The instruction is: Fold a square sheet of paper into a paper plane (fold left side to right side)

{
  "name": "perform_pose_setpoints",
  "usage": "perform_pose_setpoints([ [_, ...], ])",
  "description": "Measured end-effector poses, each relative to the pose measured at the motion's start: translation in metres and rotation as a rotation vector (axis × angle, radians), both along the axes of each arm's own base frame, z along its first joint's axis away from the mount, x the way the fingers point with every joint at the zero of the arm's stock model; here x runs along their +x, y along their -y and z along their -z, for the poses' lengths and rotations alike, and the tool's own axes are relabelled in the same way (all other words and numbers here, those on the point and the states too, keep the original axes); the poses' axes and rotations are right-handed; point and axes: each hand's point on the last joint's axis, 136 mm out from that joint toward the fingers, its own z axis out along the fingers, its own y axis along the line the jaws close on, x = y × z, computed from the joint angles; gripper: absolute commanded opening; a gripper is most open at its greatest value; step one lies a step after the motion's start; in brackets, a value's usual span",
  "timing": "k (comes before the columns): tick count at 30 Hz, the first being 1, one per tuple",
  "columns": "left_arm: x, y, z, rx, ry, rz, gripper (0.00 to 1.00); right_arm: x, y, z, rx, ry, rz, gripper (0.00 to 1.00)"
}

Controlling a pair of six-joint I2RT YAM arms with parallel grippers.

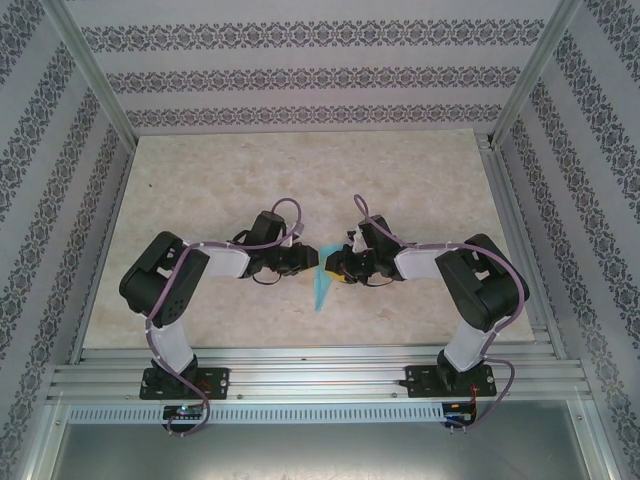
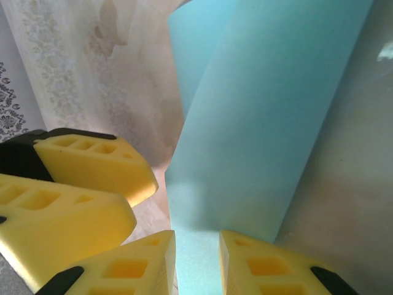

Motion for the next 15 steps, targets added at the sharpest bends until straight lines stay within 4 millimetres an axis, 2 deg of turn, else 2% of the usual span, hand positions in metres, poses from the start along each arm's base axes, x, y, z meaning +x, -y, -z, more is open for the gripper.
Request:
perform_pose_setpoints([
  [5,0.007,0.005,0.004,-0.009,-0.012,-0.003,0.28,0.000,0.000,0.000,0.000,0.000,0.000,0.26],
  [15,0.006,0.008,0.015,-0.012,-0.043,0.004,0.21,0.000,0.000,0.000,0.000,0.000,0.000,0.26],
])
